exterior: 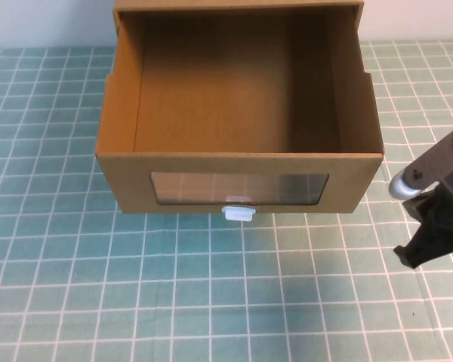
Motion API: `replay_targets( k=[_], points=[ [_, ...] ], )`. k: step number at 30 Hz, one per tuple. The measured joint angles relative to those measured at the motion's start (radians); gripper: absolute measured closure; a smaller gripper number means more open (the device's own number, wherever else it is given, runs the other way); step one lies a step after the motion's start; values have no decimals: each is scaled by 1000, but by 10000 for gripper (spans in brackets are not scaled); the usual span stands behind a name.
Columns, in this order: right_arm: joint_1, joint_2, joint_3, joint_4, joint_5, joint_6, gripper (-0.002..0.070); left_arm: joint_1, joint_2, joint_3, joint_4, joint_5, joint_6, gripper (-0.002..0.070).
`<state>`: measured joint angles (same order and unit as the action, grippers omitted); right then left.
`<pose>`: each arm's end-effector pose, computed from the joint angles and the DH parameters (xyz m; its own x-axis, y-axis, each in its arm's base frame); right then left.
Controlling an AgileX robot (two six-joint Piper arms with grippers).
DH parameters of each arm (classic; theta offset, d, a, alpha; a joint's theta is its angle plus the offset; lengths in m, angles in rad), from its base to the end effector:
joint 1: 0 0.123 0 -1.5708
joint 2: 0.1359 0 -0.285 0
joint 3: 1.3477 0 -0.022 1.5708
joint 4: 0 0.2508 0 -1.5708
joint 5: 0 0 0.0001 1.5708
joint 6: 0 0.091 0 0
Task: Open the shoe box
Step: 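Pull the top drawer of the cardboard box fully open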
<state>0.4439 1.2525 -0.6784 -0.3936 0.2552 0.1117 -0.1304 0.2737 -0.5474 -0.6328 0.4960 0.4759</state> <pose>0.2278 0.0986 0.2454 -0.4794 -0.5223 -0.7053 -0.5084 0.8203 -0.2620 0.0489 -0.0323 0.3411 -0.0889 -0.0820 -0.9927 0.3967 0.9112 -0.1109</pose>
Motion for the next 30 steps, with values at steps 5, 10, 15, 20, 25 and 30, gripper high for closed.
replay_targets(
  k=[5,10,15,20,25,30],
  points=[
    [-44,-42,11,12,-3,0,689,0,0,58,61,0,0,679],
    [-63,-93,64,12,-19,0,689,0,0,153,345,5,0,679],
    [-63,-97,150,12,-29,0,689,0,-44,236,420,13,0,679],
    [-63,-106,265,12,-33,0,689,21,-139,332,487,9,0,679],
    [-63,-112,380,12,-33,0,689,88,-213,454,487,9,0,679],
    [-63,-117,458,12,-33,0,689,128,-220,542,519,13,6,679]
  ],
)
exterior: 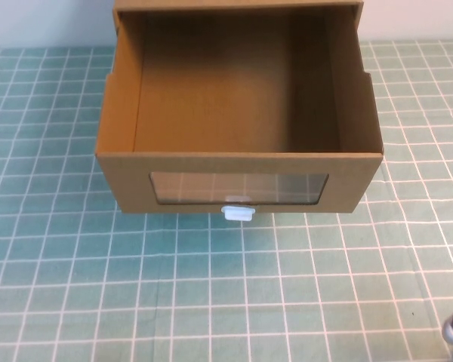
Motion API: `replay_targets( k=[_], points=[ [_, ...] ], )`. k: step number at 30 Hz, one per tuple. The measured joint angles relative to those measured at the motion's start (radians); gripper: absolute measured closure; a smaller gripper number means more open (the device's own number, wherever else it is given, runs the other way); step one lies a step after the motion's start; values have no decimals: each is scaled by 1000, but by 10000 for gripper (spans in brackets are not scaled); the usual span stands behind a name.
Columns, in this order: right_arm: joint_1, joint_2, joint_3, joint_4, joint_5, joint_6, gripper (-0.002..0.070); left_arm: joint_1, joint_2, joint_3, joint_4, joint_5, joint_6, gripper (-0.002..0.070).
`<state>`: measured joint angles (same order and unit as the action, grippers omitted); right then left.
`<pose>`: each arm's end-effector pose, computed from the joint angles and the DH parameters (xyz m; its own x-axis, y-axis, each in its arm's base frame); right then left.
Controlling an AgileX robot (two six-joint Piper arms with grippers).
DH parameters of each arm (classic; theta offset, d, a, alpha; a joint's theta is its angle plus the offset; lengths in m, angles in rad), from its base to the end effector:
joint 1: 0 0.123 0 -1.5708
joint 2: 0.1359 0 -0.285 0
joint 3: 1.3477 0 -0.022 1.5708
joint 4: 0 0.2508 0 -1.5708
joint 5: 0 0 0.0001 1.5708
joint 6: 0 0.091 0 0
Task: Open the shoe box
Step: 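Pull the top drawer of the cardboard box fully open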
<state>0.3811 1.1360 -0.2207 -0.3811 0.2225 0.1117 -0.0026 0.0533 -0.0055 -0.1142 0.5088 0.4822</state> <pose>0.1403 0.0481 0.1475 -0.6856 -0.5516 -0.4750 -0.5264 0.8264 -0.1998 0.0509 -0.0052 0.1675 -0.3979 0.3736 -0.8379 0.2163 0.9258 0.3101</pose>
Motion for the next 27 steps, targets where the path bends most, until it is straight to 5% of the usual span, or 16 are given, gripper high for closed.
replay_targets(
  k=[15,20,27],
  points=[
    [0,-3,29,-15,15,0,689,1,0,17,14,-34,6,679],
    [0,-23,31,-161,1,0,689,1,0,17,14,-34,6,679],
    [-4,-405,33,-510,-23,0,689,2,0,17,16,-34,4,679]
  ],
)
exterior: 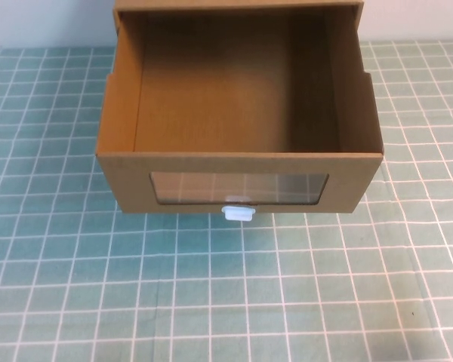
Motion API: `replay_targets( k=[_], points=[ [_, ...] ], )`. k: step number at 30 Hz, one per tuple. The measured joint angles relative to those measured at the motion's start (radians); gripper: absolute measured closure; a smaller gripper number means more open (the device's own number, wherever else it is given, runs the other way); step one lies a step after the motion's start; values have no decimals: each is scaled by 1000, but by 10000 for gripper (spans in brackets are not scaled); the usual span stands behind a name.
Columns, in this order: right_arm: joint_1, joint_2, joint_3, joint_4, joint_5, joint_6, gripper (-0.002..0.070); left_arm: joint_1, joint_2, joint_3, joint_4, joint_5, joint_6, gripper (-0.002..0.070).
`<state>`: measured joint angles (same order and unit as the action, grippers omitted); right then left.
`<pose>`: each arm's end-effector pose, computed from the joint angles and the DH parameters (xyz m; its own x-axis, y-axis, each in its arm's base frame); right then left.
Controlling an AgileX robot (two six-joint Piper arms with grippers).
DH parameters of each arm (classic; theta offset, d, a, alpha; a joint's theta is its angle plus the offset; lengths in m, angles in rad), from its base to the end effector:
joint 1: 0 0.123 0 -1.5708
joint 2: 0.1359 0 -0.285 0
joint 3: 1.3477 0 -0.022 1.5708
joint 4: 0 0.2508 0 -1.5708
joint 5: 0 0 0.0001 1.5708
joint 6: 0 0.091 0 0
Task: Open the shoe box
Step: 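Pull the top drawer of the cardboard box fully open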
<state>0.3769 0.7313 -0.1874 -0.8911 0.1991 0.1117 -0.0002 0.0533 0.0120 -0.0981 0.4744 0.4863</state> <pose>0.1218 0.0331 0.1999 -0.1976 -0.8177 -0.5407 -0.5315 0.5528 -0.6418 0.0521 -0.0041 0.1644 -0.3855 0.3882 -0.8371 0.2065 0.9205 0.3318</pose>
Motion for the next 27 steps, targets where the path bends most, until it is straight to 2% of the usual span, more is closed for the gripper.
replay_targets(
  k=[5,13,18,27],
  points=[
    [-76,-238,2,-172,-81,0,689,0,0,0,2,0,0,679],
    [-220,-528,32,-201,-217,0,689,0,0,0,2,0,-2,679],
    [-254,-672,90,-206,-310,0,689,0,0,0,2,-2,-2,679],
    [-255,-732,125,-196,-351,255,689,0,0,1,2,-2,-2,679]
  ],
)
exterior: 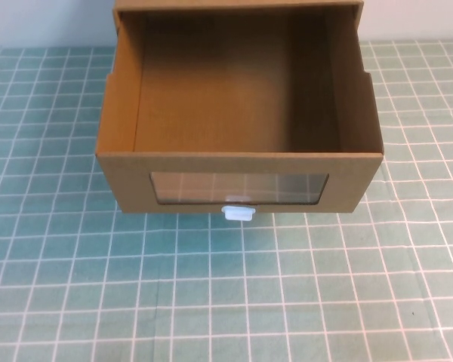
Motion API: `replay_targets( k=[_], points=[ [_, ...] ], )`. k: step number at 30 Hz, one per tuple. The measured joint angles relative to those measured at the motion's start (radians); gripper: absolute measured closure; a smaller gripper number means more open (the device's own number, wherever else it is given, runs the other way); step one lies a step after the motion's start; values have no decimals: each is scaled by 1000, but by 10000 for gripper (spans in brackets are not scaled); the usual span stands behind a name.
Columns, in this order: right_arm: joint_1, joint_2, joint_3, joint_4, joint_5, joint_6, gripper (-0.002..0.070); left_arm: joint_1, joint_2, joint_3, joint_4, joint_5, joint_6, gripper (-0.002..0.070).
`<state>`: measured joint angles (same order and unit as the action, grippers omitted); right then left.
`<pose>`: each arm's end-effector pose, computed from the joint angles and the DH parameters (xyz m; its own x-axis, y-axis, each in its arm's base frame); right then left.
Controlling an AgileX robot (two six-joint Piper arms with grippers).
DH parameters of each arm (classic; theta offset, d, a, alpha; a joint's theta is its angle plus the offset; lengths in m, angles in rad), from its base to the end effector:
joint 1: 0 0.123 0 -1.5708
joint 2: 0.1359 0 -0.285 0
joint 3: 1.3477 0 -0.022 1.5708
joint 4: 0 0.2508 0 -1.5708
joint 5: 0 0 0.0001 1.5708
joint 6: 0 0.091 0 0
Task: Open the shoe box
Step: 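Pull the top drawer of the cardboard box fully open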
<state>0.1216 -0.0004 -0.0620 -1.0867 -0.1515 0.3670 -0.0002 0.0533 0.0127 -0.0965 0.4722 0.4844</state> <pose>0.0485 0.0181 0.2403 0.3276 -0.6145 -0.7177 -0.0461 0.7483 -0.6618 0.0522 -0.0040 0.1644 -0.3848 0.3876 -0.8377 0.2050 0.9208 0.3319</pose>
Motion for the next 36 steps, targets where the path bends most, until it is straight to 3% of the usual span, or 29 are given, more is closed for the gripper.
replay_targets(
  k=[4,10,15,19,24,30,36],
  points=[
    [0,-2,28,67,26,105,689,0,0,0,0,-2,0,679],
    [0,-2,45,256,95,121,689,0,0,0,0,-2,0,679],
    [0,-2,47,749,289,-175,689,0,0,0,0,-2,0,679],
    [0,-2,82,982,299,-377,689,0,0,0,0,-2,0,679],
    [0,-6,85,1107,290,-430,689,0,0,0,0,-2,0,679],
    [-4,-6,85,1194,419,-435,689,0,0,0,0,-2,0,679],
    [-115,-6,85,1230,500,-435,689,0,0,0,0,-2,0,679]
  ],
)
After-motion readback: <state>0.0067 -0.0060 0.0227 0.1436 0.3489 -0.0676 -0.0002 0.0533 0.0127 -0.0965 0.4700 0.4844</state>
